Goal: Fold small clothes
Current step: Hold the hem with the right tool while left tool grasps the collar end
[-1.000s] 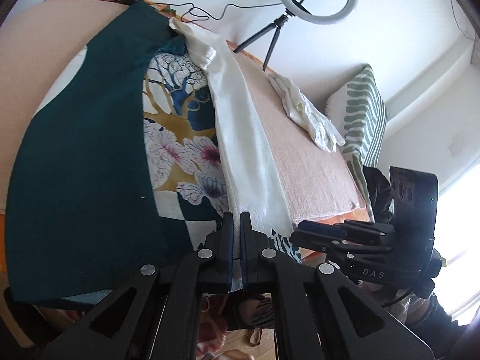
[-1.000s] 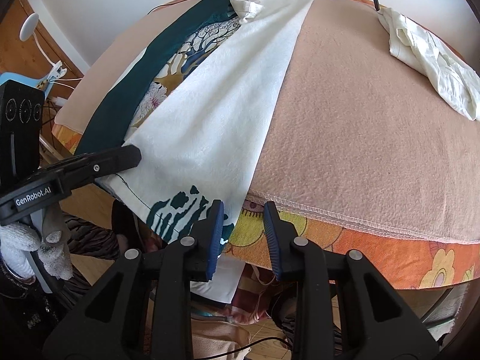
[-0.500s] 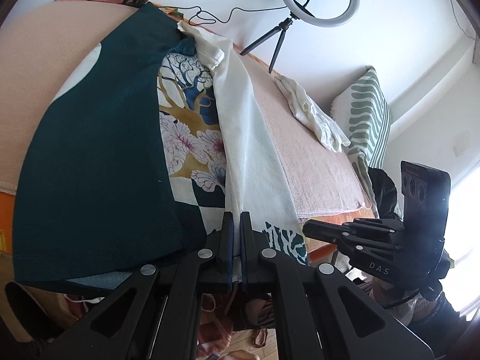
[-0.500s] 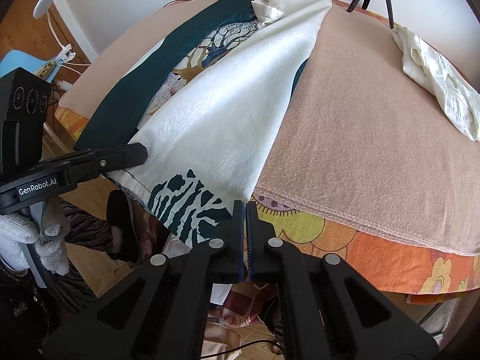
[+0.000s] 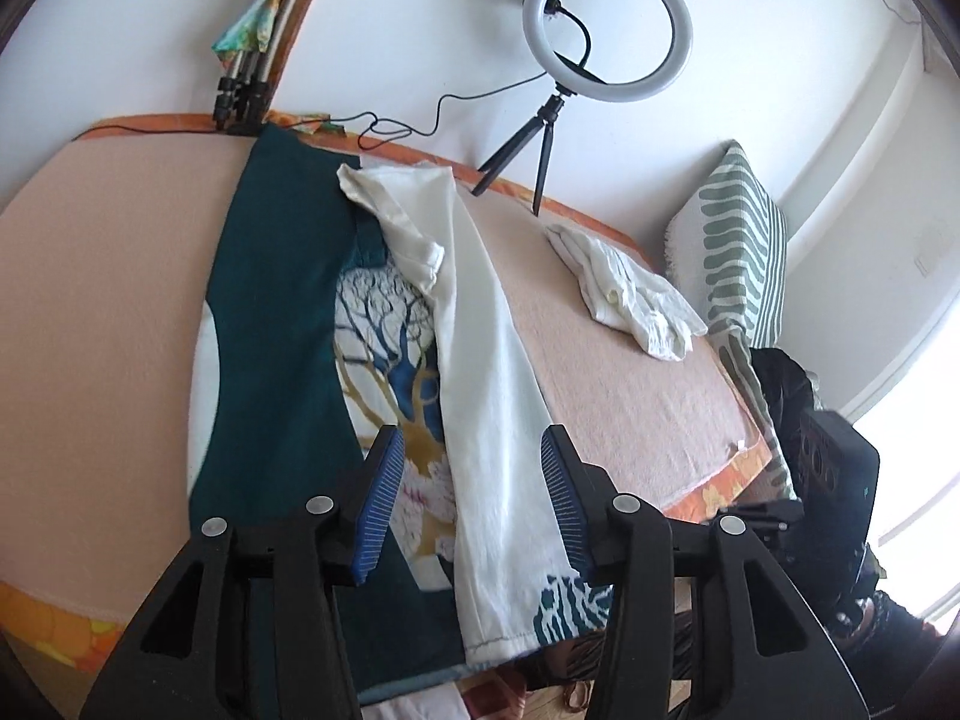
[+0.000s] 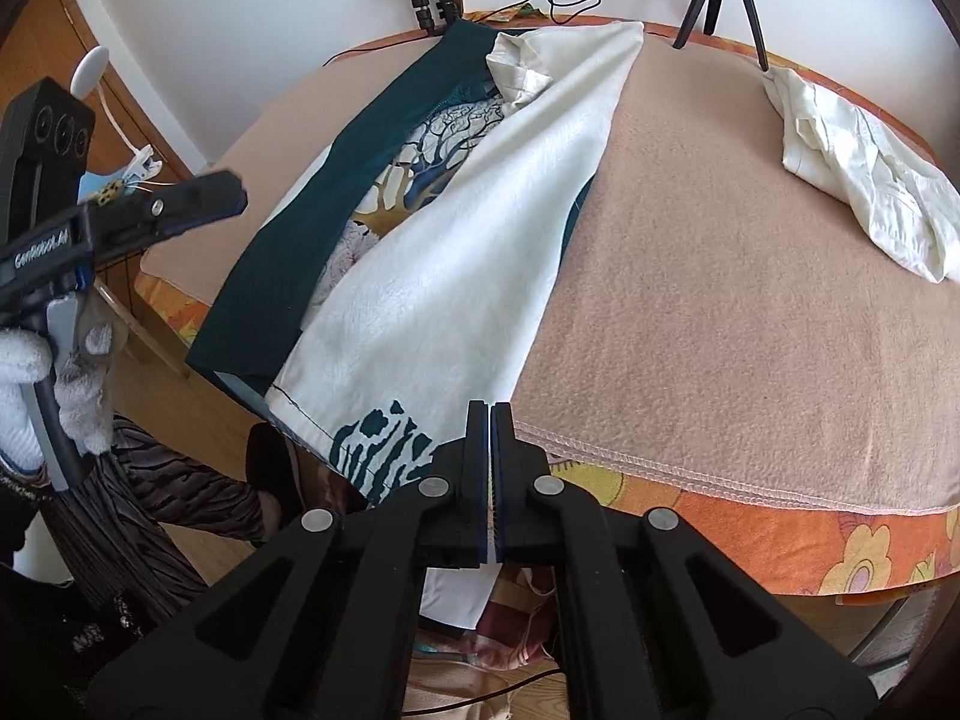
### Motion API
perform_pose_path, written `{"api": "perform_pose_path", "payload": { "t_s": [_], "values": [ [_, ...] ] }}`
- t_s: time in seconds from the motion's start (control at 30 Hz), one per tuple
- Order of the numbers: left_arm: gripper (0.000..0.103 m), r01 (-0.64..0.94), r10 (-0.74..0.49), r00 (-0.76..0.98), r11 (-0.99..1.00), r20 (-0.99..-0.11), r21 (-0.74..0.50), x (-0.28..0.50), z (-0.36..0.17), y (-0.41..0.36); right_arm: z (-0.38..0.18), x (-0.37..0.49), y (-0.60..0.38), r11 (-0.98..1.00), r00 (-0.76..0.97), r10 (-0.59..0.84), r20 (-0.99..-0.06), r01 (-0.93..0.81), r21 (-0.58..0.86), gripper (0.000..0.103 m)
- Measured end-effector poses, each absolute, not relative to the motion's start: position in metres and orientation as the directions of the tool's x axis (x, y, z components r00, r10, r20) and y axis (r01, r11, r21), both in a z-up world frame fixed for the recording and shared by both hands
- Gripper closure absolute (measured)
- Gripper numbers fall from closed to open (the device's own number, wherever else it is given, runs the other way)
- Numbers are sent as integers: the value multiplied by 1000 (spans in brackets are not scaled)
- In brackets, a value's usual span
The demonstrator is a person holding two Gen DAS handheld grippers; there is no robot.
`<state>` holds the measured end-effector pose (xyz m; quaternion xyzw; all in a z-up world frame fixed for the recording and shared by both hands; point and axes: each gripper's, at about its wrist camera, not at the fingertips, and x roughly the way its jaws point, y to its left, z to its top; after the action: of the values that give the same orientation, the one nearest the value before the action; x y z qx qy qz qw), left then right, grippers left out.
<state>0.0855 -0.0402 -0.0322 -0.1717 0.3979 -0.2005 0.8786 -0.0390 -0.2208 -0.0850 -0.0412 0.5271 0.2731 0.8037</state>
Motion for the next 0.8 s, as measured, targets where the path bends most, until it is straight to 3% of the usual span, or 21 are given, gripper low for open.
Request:
{"api": "perform_pose_path", "payload": {
  "t_s": [0.27,0.43,0.53,0.8],
  "values": [
    [56,210,-410,632,907,-657,-364,193,-12,-18,-101,-39,-198,828,241,402,-883,-507,239,102],
    [56,186,-439,606,889,-664,-419,260,-22,-14,-108,-31,-201,843,245,379,-892,-488,224,102],
    [48,183,-438,580,892,-687,-414,300,-36,-16,-114,-25,-205,854,228,372,-900,-464,235,102],
    [48,63,-462,517,860,-721,-507,386,-92,-2,-121,-20,-197,858,210,329,-921,-474,198,102]
  ]
}}
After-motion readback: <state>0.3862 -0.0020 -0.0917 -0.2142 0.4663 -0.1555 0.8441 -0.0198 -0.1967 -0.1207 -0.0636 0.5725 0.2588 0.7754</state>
